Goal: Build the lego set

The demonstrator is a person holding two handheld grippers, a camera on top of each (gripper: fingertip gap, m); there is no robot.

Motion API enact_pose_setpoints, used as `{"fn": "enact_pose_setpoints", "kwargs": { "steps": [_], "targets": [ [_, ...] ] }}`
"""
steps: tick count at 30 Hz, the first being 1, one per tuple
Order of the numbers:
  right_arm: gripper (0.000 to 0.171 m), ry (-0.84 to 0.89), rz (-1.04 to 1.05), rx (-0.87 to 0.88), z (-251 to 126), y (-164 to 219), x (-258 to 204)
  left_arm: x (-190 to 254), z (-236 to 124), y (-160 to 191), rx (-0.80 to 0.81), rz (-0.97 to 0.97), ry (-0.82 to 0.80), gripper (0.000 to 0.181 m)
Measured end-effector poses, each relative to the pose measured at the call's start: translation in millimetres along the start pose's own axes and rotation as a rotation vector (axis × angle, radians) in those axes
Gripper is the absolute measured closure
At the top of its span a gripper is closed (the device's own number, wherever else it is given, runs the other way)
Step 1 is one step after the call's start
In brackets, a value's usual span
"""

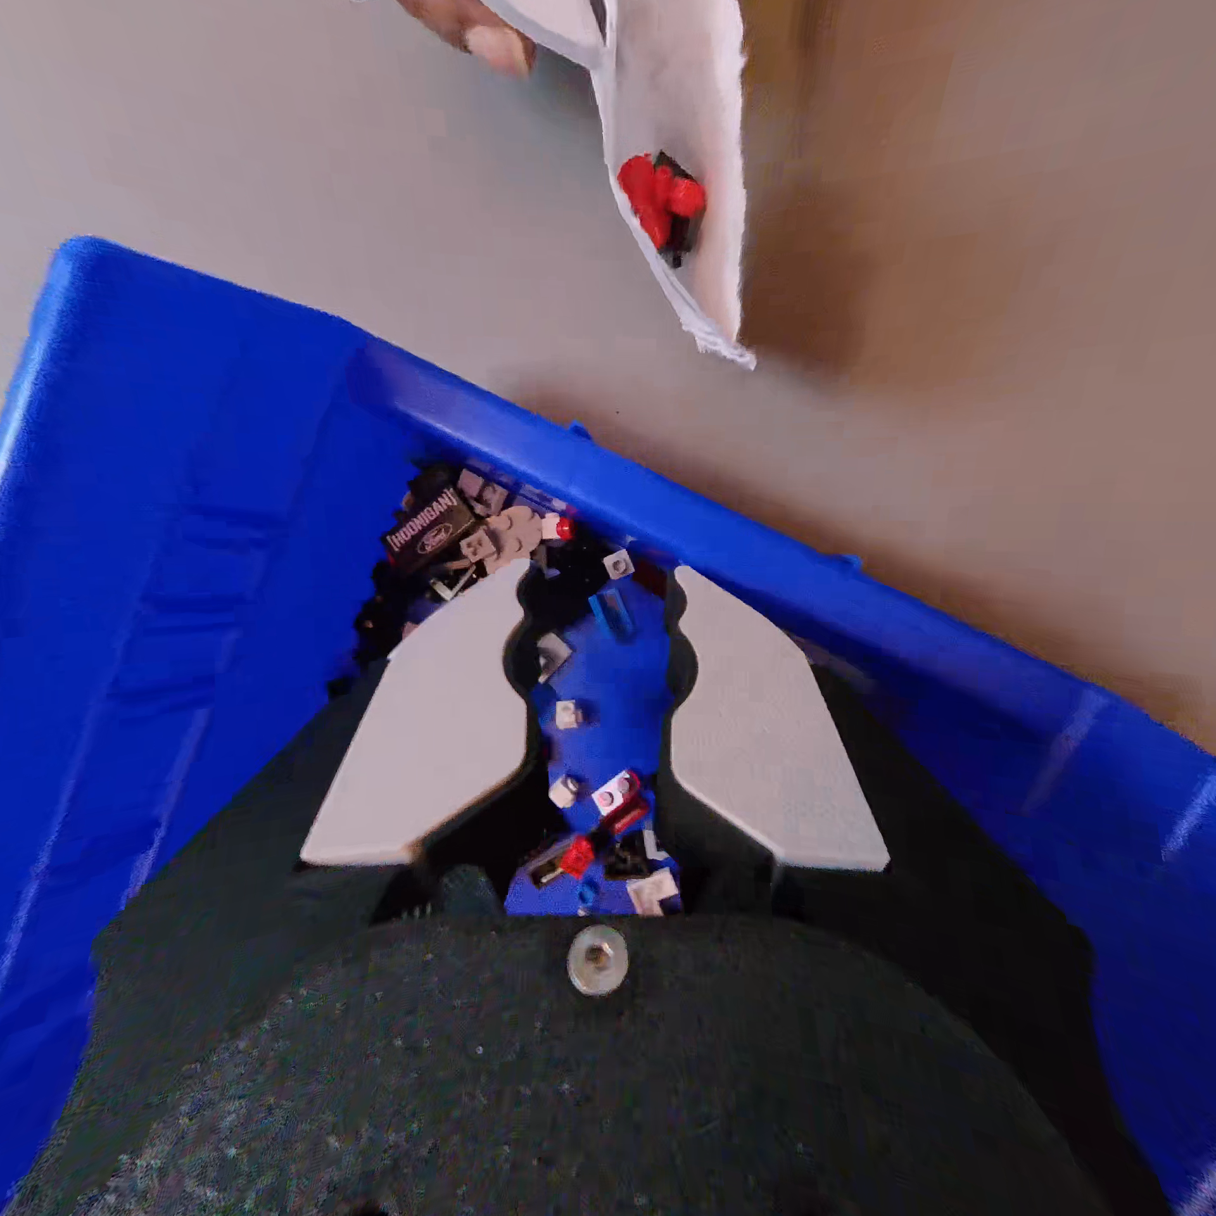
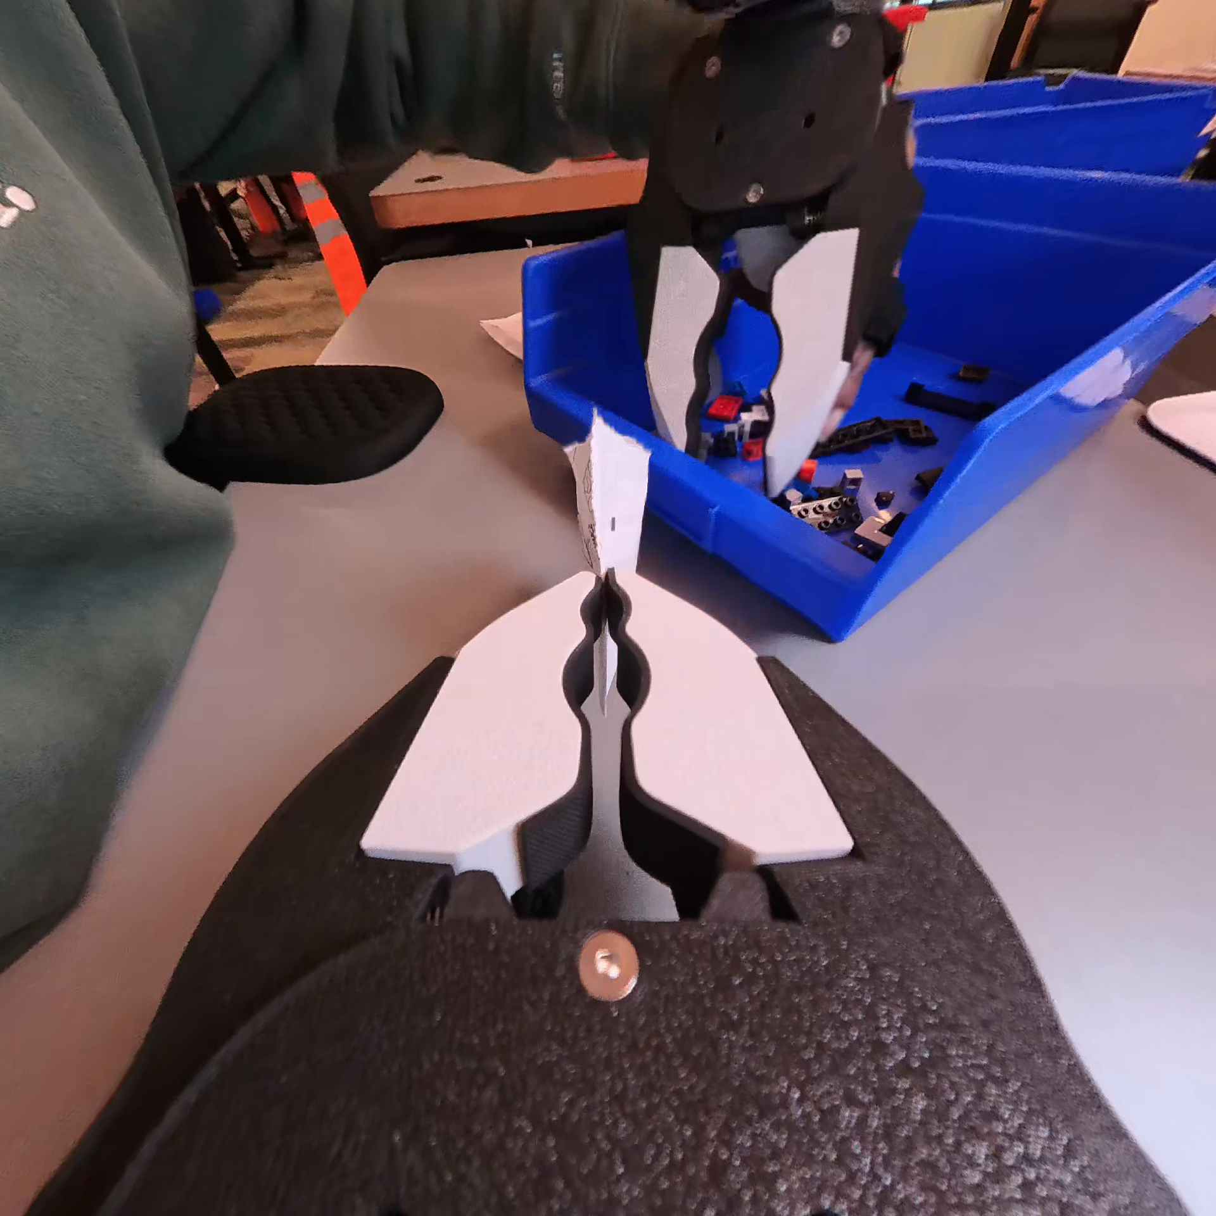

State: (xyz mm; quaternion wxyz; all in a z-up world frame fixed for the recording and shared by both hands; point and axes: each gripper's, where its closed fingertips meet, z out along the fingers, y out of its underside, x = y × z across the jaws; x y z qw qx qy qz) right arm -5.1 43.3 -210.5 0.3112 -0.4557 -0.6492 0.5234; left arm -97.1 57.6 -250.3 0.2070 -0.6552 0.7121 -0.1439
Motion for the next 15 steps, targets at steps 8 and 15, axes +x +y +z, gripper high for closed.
{"fn": "enact_pose_setpoints", "kwargs": {
  "steps": [8, 15],
  "targets": [
    [0.171, -0.017, 0.042, -0.010, 2.6, 2.9, 3.4, -0.2, 28.1, -2.2, 0.032, 0.131, 0.177, 0.148],
    [0.171, -0.022, 0.042, -0.011, 2.3, 3.2, 2.5, -8.0, 21.9, 16.5, 0.024, 0.023, 0.159, 0.158]
  ]
}}
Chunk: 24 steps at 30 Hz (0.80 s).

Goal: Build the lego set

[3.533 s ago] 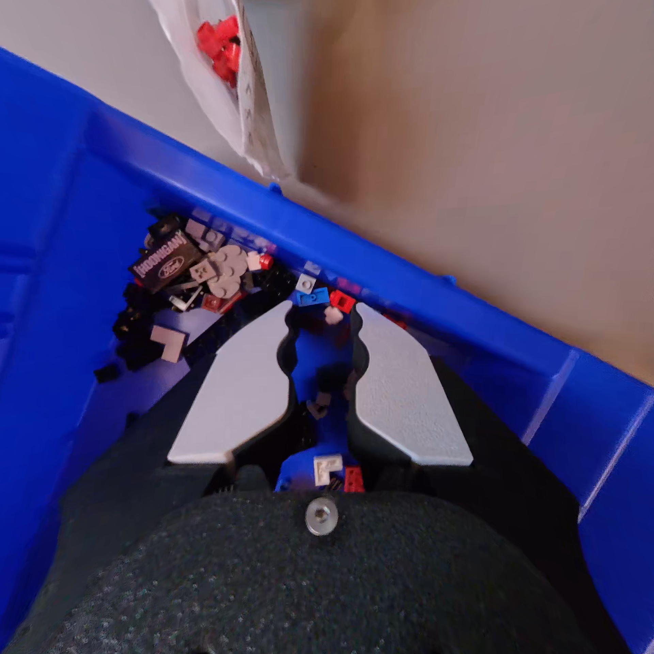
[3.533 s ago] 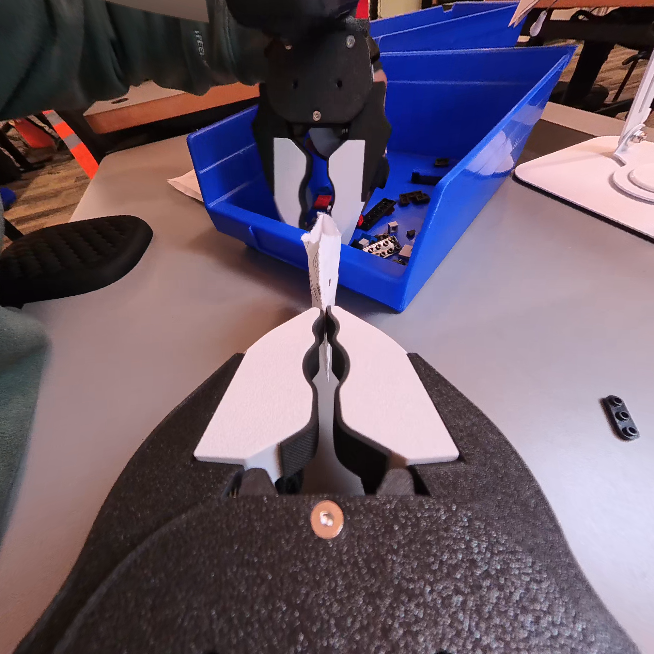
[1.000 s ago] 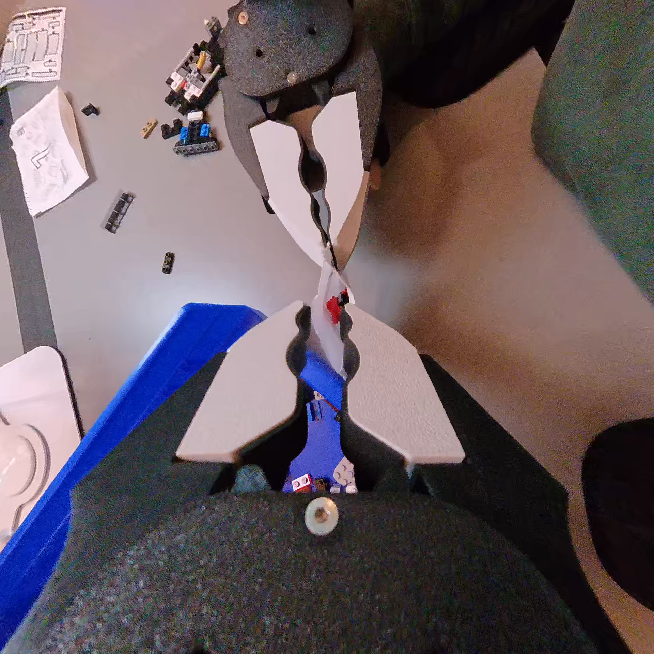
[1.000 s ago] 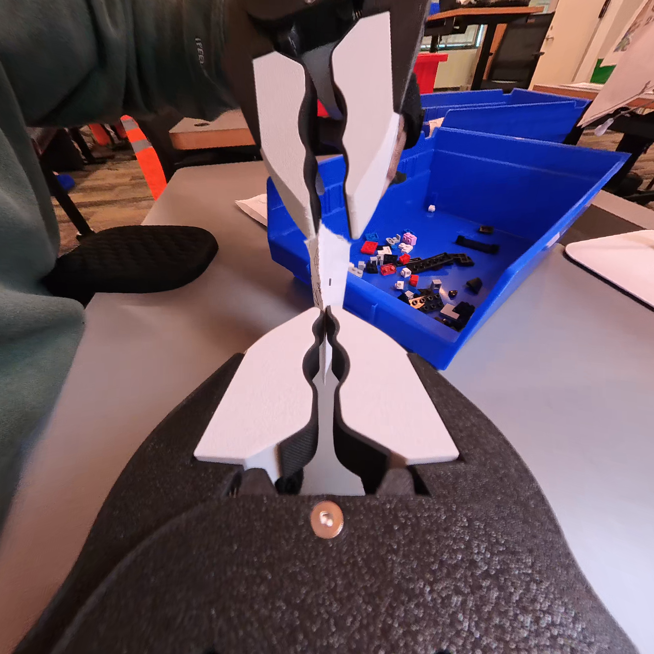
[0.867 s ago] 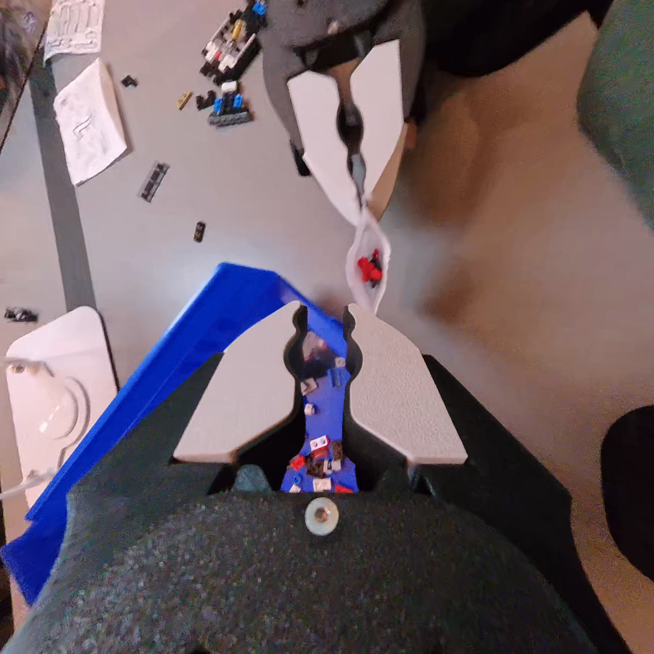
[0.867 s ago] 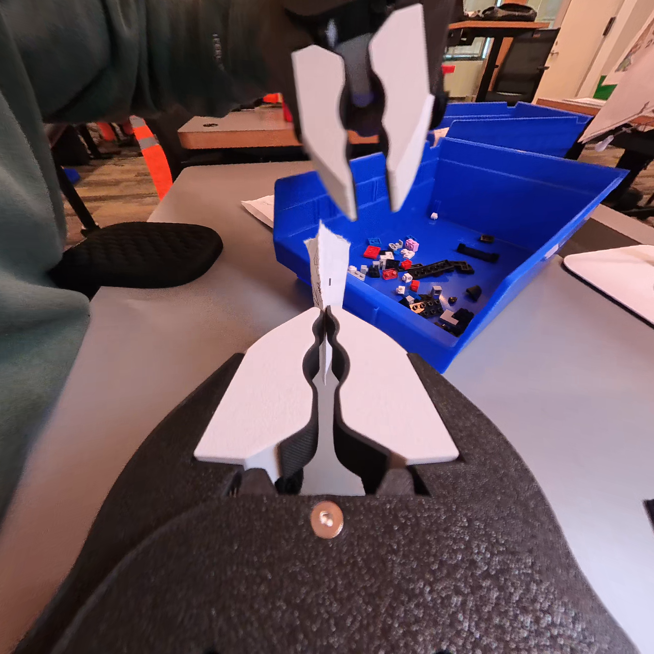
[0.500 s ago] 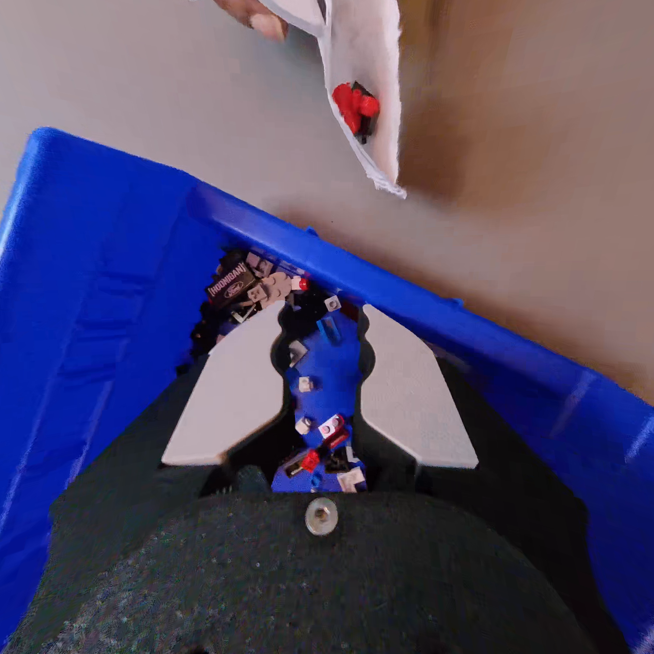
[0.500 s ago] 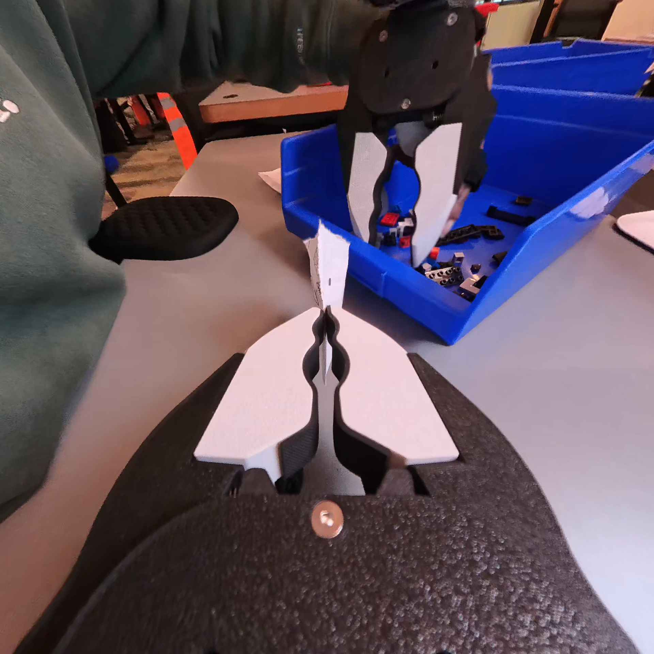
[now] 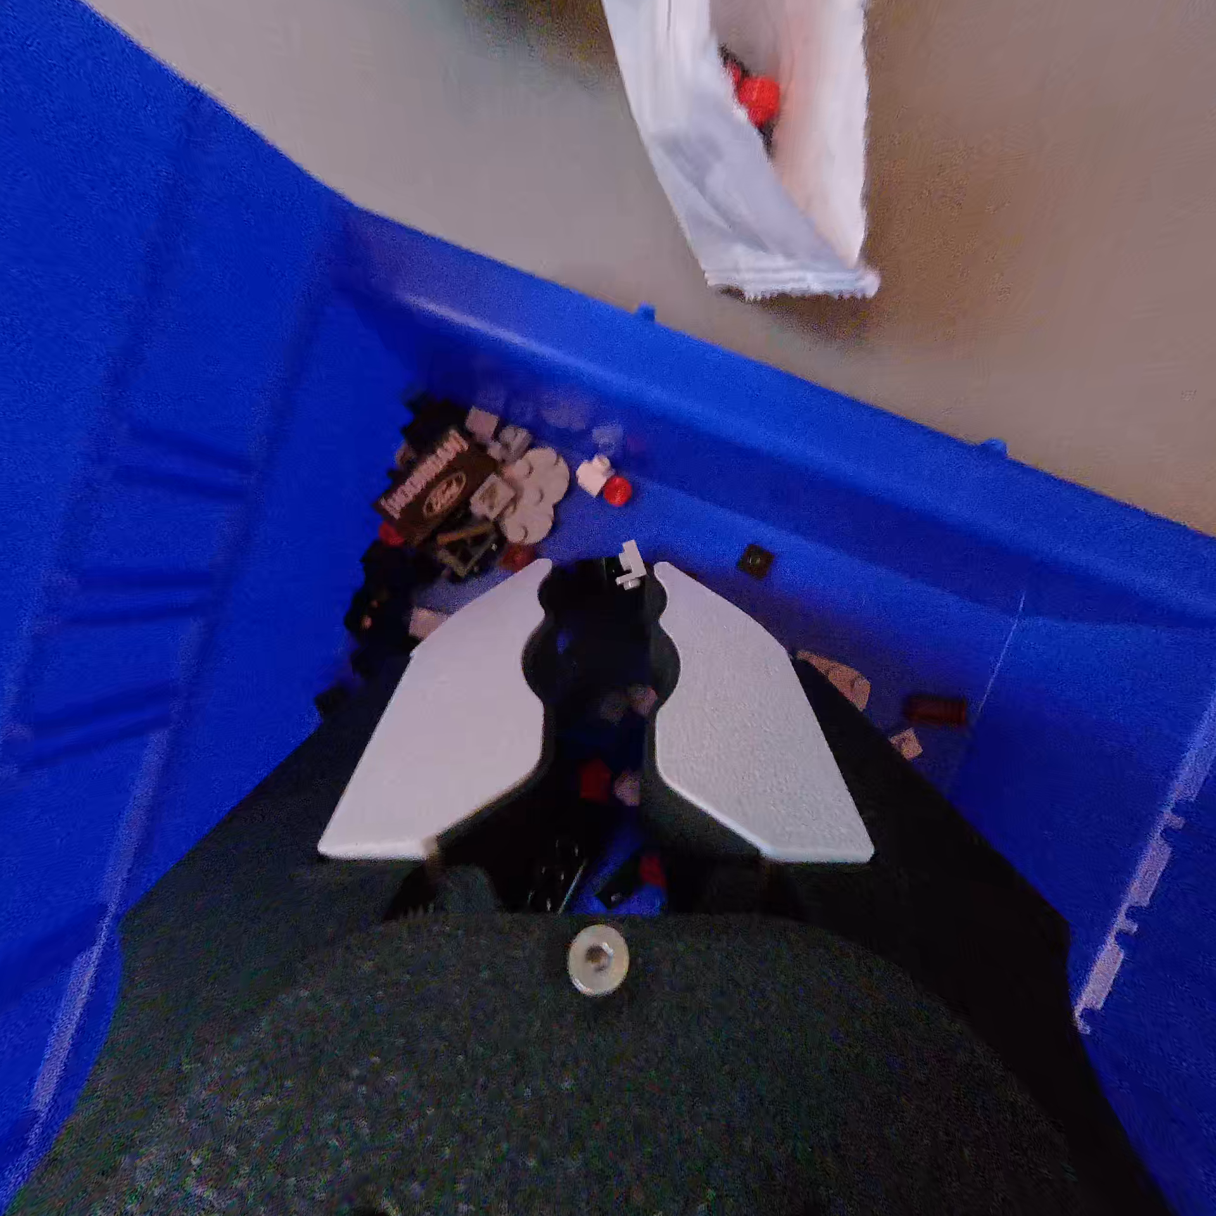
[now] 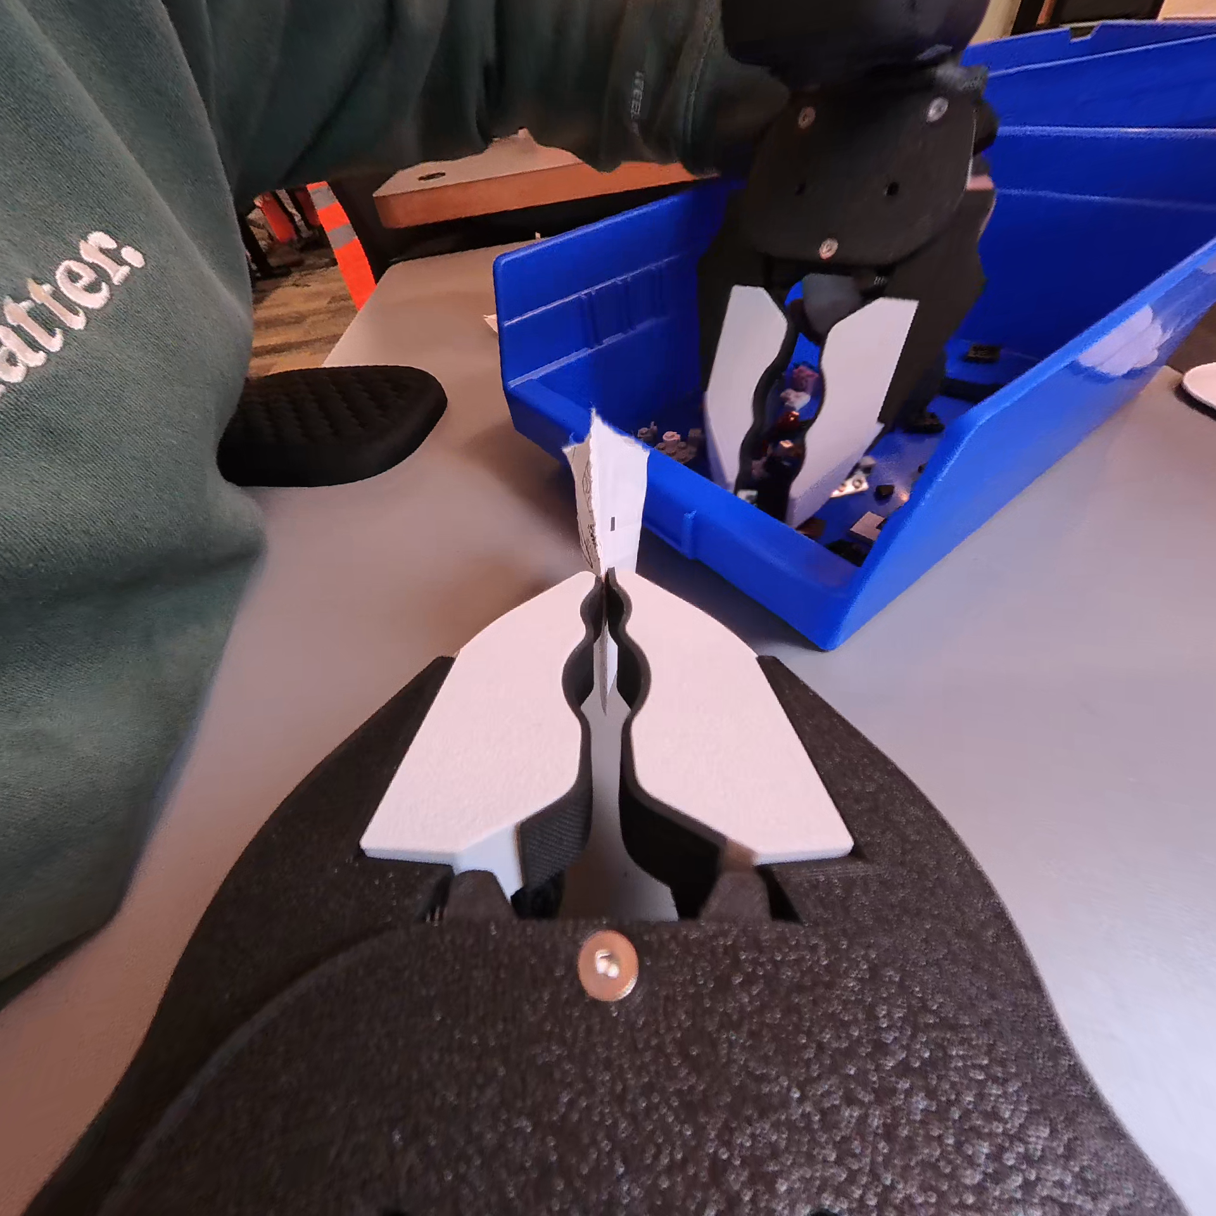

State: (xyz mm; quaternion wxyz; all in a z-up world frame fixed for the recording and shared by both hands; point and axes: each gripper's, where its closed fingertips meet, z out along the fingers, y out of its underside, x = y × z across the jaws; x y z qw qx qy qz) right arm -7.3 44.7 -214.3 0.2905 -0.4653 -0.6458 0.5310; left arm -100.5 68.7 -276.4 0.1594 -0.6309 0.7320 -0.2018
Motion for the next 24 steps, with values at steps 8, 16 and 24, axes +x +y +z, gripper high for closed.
{"fn": "enact_pose_setpoints", "kwargs": {
  "steps": [8, 16, 24],
  "targets": [
    [0.171, -0.007, -0.003, -0.012, 1.5, 1.2, -1.4, 0.4, -18.0, -12.8, 0.023, -0.010, -0.060, 0.143],
    [0.171, -0.005, -0.013, -0.020, 1.4, 2.5, -4.2, -2.5, 11.6, -20.8, -0.017, -0.078, -0.002, 0.173],
    [0.171, -0.014, -0.010, -0.021, 1.3, 2.6, -5.0, -5.1, -1.9, 1.4, -0.044, -0.093, -0.084, 0.178]
  ]
}}
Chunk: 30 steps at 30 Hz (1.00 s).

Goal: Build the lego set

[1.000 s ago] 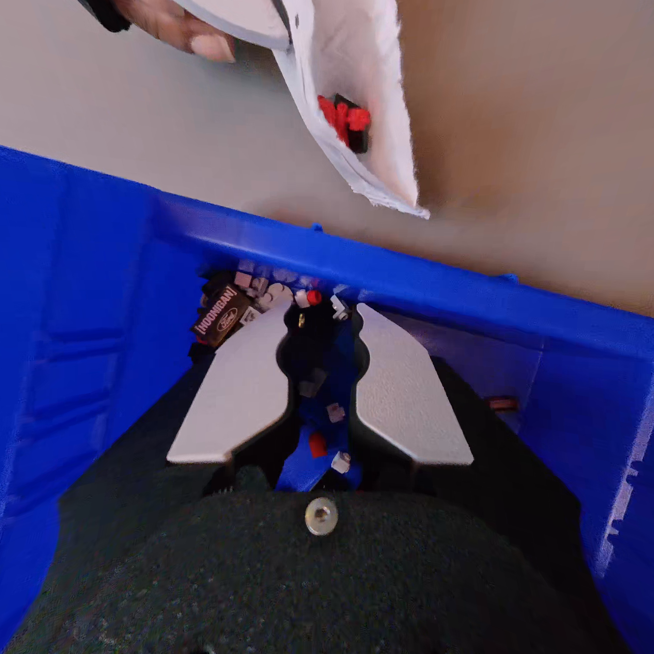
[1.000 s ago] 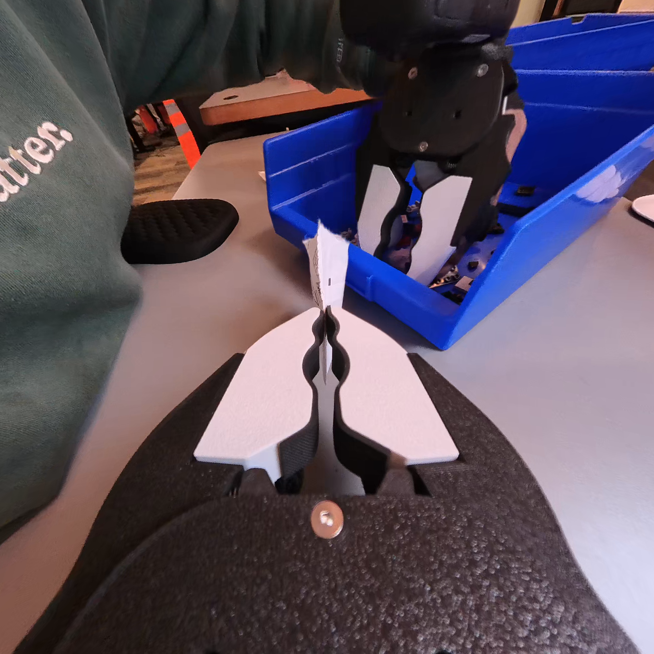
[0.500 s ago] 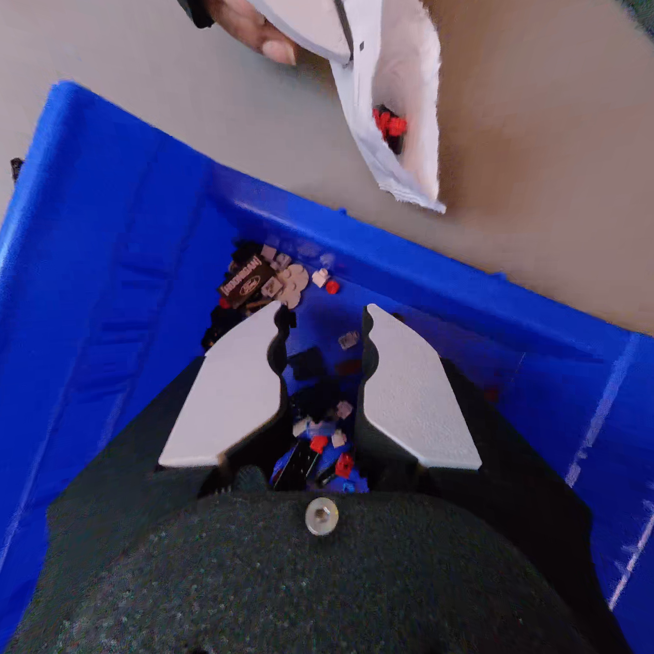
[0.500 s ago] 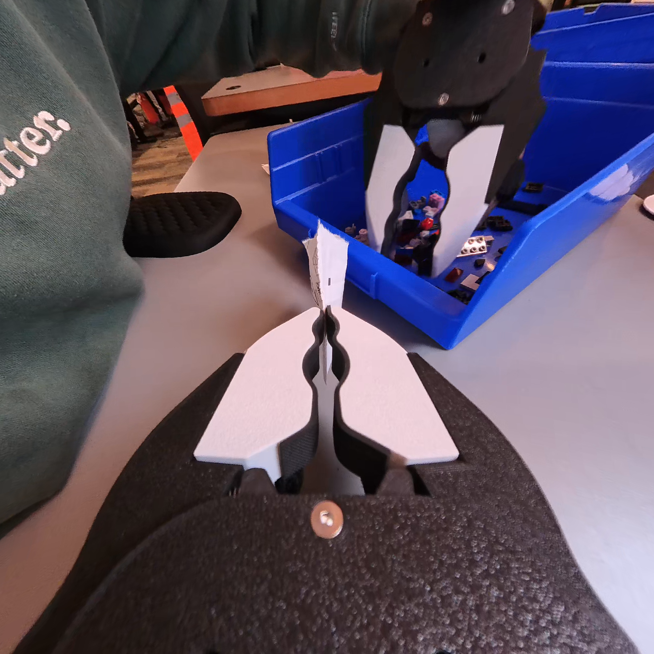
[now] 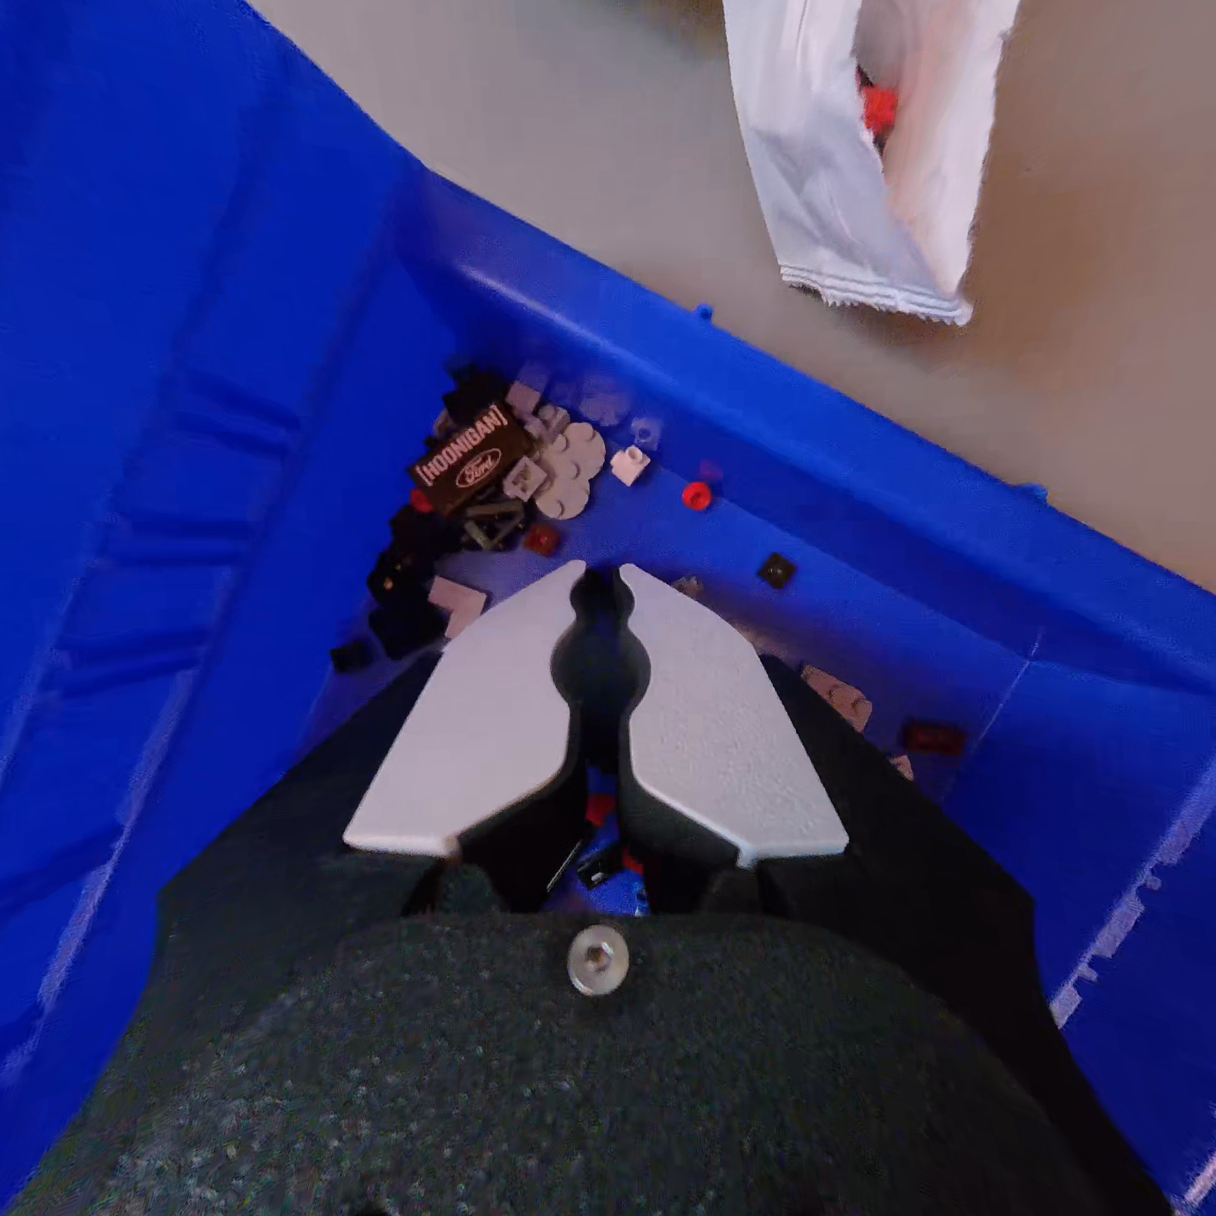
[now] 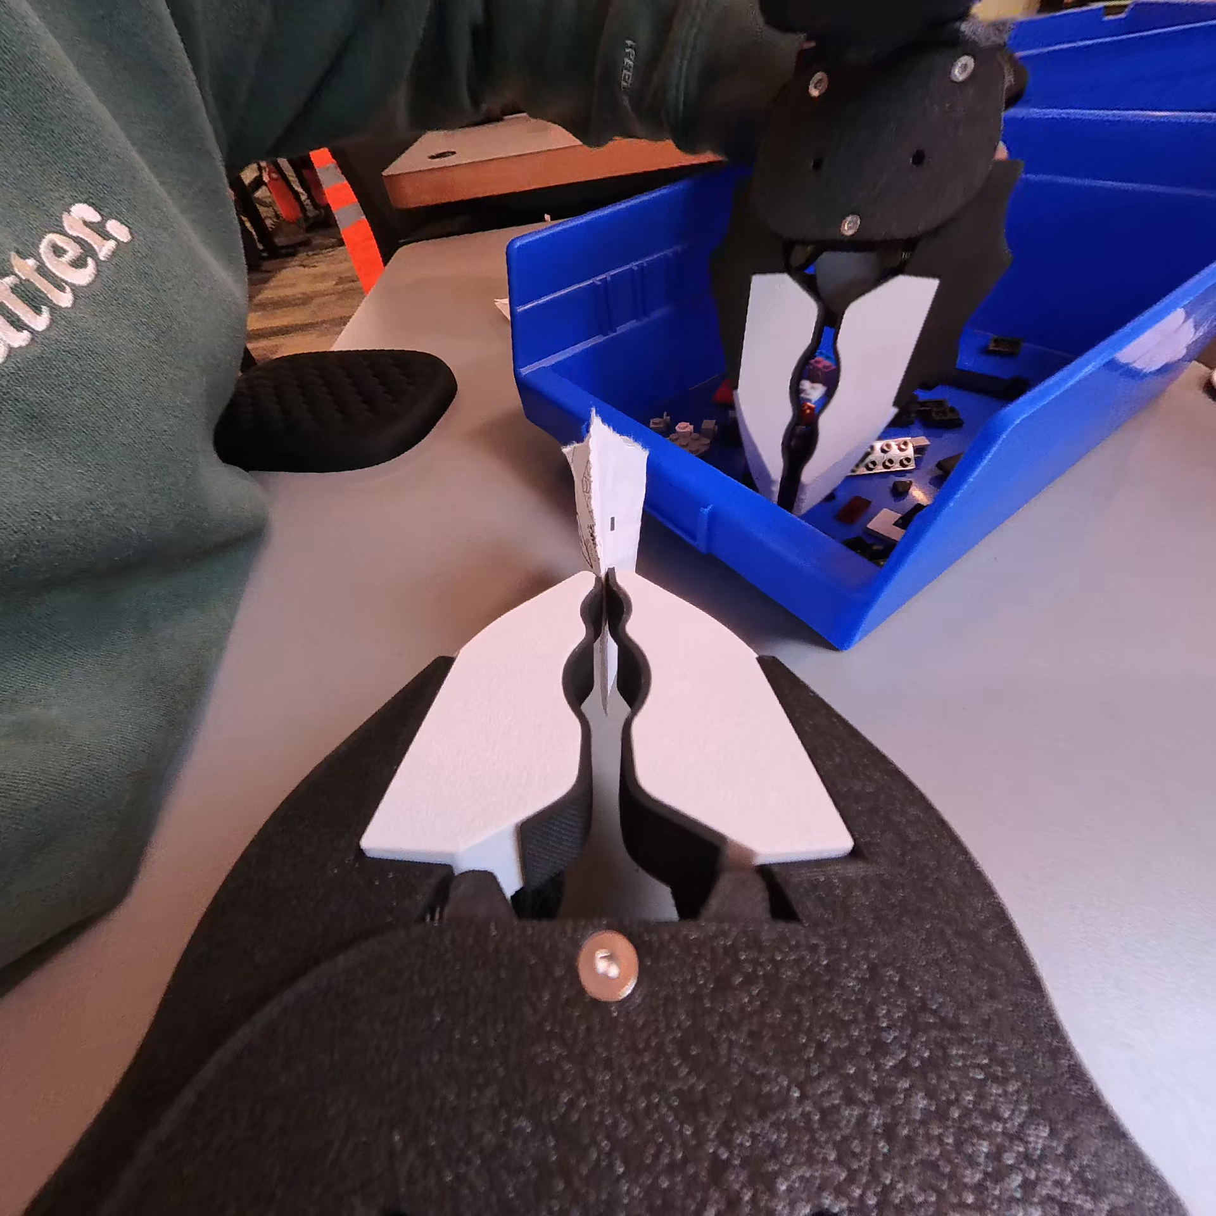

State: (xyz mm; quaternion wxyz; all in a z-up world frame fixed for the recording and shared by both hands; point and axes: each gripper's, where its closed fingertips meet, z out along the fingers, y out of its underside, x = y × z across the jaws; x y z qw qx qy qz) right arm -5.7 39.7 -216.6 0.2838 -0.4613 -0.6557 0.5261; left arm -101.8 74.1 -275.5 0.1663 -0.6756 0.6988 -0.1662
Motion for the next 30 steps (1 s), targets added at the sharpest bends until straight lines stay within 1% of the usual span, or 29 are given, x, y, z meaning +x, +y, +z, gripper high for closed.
{"fn": "enact_pose_setpoints", "kwargs": {
  "steps": [2, 4, 5, 8, 12, 16, 21, 23, 26, 30],
  "targets": [
    [0.171, 0.000, 0.002, -0.001, 0.2, 0.1, 0.2, 3.5, -6.7, -1.5, 0.029, 0.005, -0.002, 0.178],
    [0.171, -0.001, 0.006, -0.001, 0.2, 0.0, 0.5, 10.6, -11.4, -10.9, 0.074, 0.018, 0.011, 0.165],
    [0.171, -0.001, 0.007, -0.001, 0.2, 0.1, 0.6, 14.8, -11.4, -15.6, 0.085, 0.029, 0.022, 0.164],
    [0.171, 0.000, 0.008, -0.003, 0.6, 0.3, 0.9, 21.2, -1.9, -20.3, 0.060, 0.057, 0.045, 0.160],
    [0.171, 0.006, 0.004, -0.003, 0.5, 0.3, 1.1, 24.2, 9.3, -18.3, 0.017, 0.065, 0.085, 0.168],
    [0.171, 0.002, 0.006, -0.003, 0.5, 0.3, 0.7, 23.3, 12.3, -19.2, 0.012, 0.052, 0.089, 0.174],
    [0.171, -0.002, 0.000, -0.006, 0.8, 0.6, -0.9, 20.8, 10.9, -16.7, -0.004, 0.051, 0.053, 0.174],
    [0.171, 0.009, -0.001, -0.008, 1.0, 0.9, -0.1, 16.7, 4.0, -13.4, -0.013, 0.053, 0.015, 0.175],
    [0.171, 0.030, 0.001, -0.011, 1.8, 1.0, 2.7, 8.4, -18.9, -20.7, 0.046, 0.020, -0.067, 0.175],
    [0.171, 0.064, 0.017, 0.002, 3.5, -1.8, 8.2, 11.3, -57.5, -58.1, 0.188, 0.012, -0.163, 0.175]
  ]
}}
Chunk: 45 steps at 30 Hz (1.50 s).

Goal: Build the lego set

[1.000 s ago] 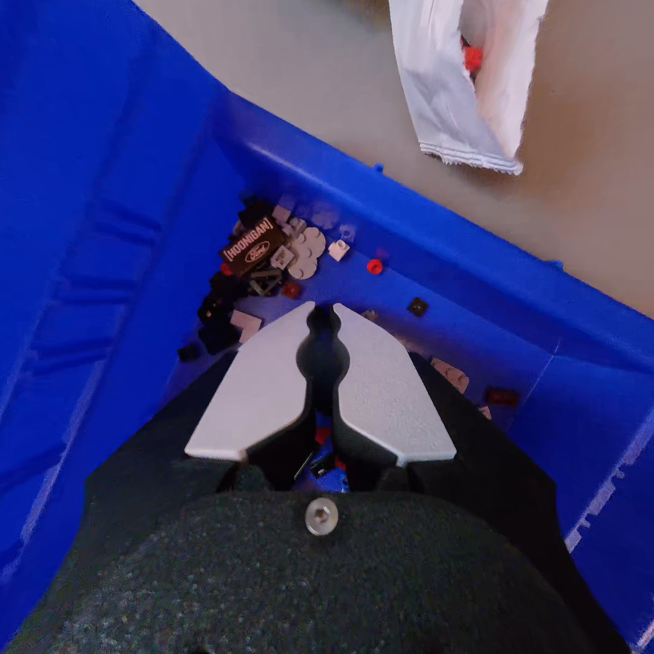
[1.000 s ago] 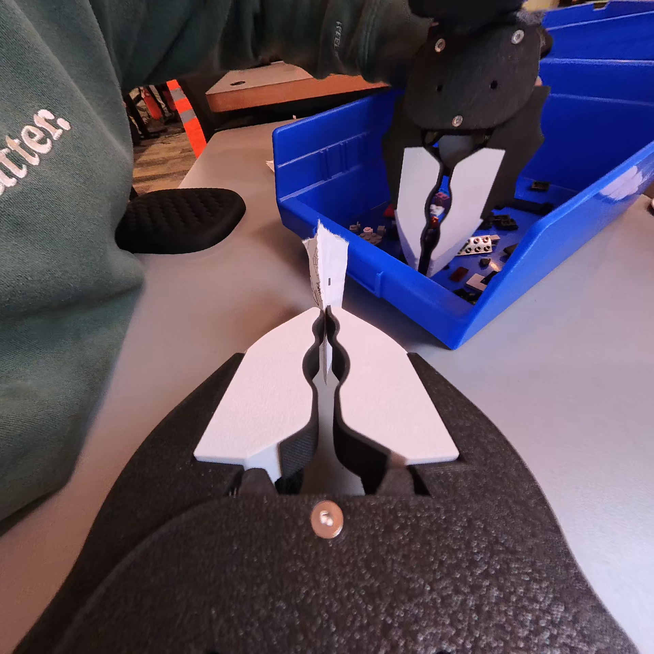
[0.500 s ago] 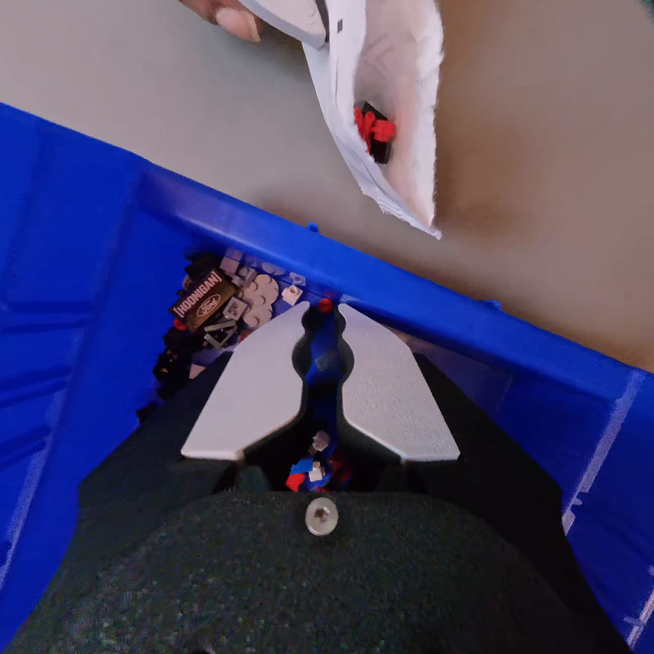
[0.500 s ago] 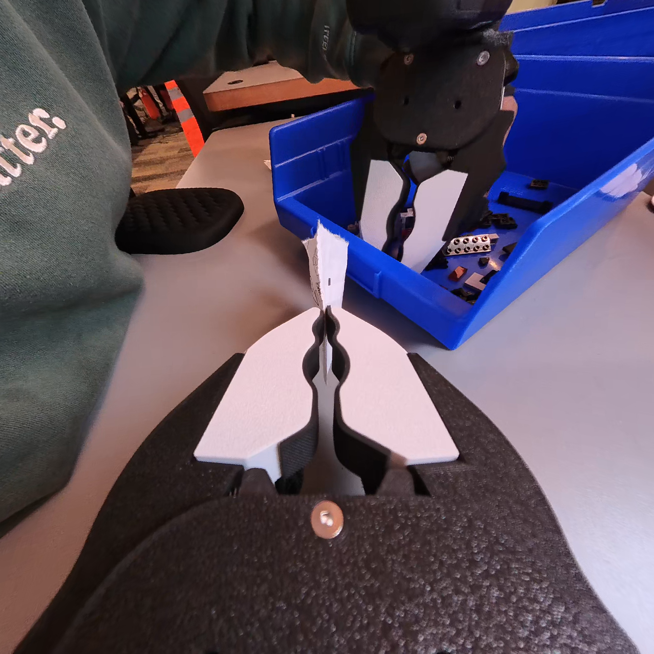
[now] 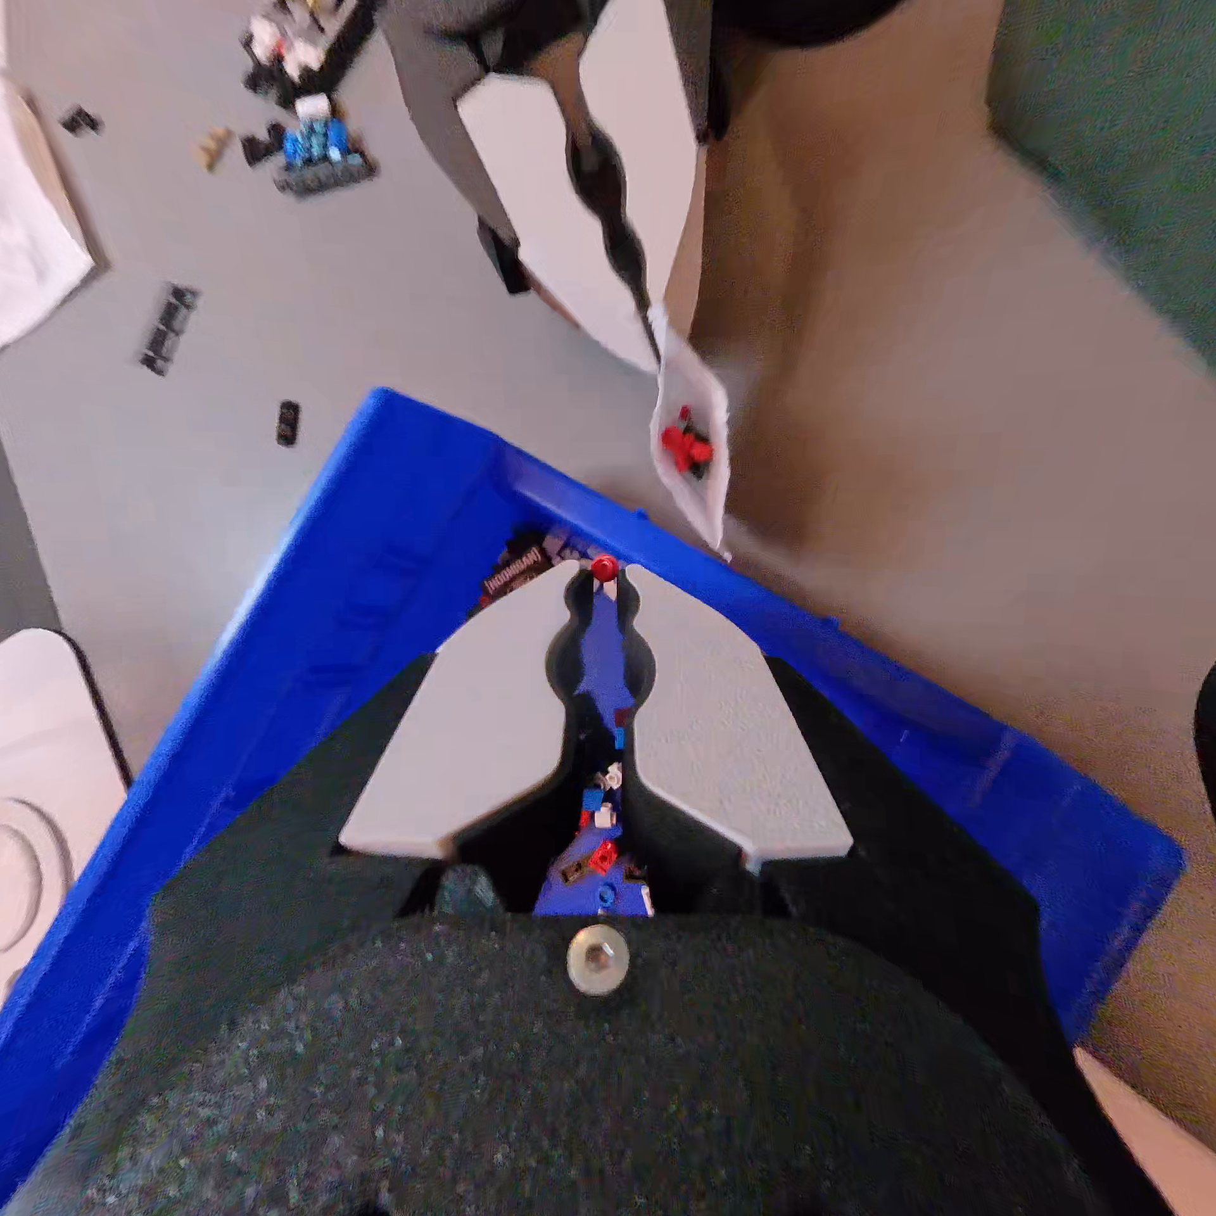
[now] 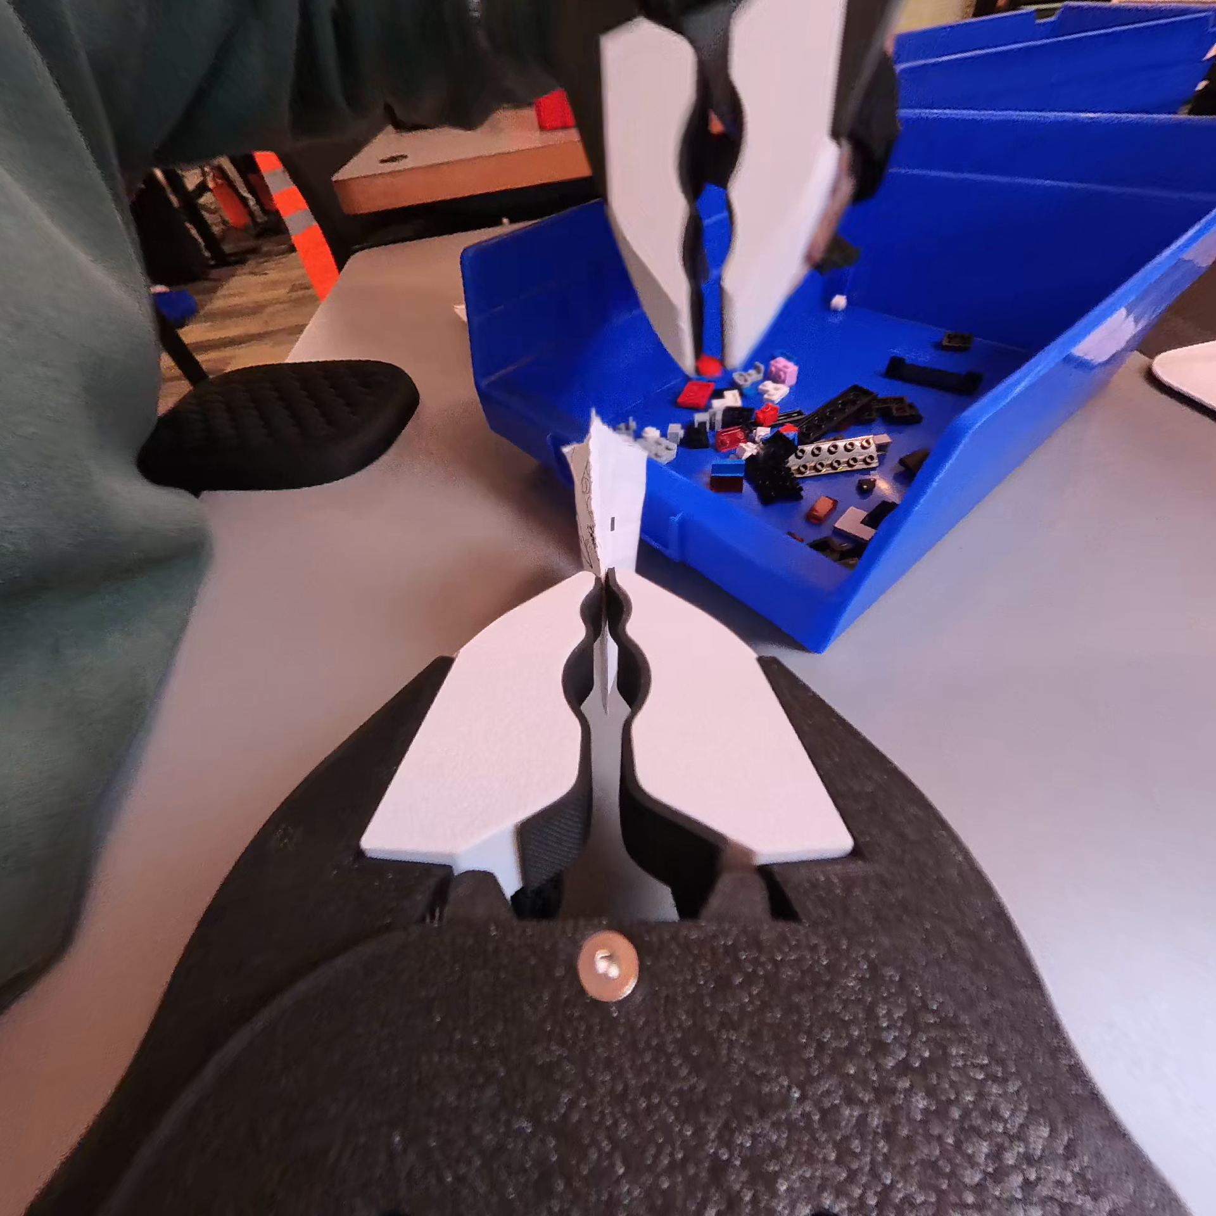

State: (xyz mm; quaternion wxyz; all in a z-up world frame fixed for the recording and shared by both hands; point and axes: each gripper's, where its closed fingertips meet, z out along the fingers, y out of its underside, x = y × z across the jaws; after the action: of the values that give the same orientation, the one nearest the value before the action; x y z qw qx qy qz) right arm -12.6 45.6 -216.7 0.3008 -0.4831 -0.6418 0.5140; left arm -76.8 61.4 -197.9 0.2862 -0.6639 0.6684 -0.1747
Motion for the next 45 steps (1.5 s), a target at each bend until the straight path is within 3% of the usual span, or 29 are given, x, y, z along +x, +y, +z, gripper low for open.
{"fn": "enact_pose_setpoints", "kwargs": {
  "steps": [5, 21, 26, 30, 35, 41, 45],
  "targets": [
    [0.171, 0.010, 0.000, 0.056, -1.1, -10.7, -2.6, 16.1, -6.3, -41.7, 0.041, 0.060, -0.056, 0.175],
    [0.170, 0.017, -0.037, 0.150, -8.9, -32.2, -13.1, 34.8, -0.1, -58.8, -0.047, 0.096, -0.097, 0.165],
    [0.171, -0.037, -0.045, 0.137, -9.0, -29.3, -20.0, 24.4, -16.9, -51.6, -0.016, 0.043, -0.168, 0.164],
    [0.171, -0.094, -0.066, 0.085, -2.5, -19.9, -30.3, -0.3, -20.7, -9.3, -0.066, -0.059, -0.182, 0.162],
    [0.171, -0.115, -0.085, 0.022, 4.0, -8.4, -35.2, -7.8, 13.8, 37.1, -0.161, -0.124, -0.058, 0.155],
    [0.171, -0.110, -0.078, -0.003, 3.8, -2.9, -31.9, -20.5, 58.9, 32.0, -0.158, -0.111, 0.057, 0.144],
    [0.171, -0.111, -0.065, -0.006, 2.4, -1.5, -28.7, -28.5, 73.5, 35.2, -0.141, -0.129, 0.056, 0.145]
  ]
}}
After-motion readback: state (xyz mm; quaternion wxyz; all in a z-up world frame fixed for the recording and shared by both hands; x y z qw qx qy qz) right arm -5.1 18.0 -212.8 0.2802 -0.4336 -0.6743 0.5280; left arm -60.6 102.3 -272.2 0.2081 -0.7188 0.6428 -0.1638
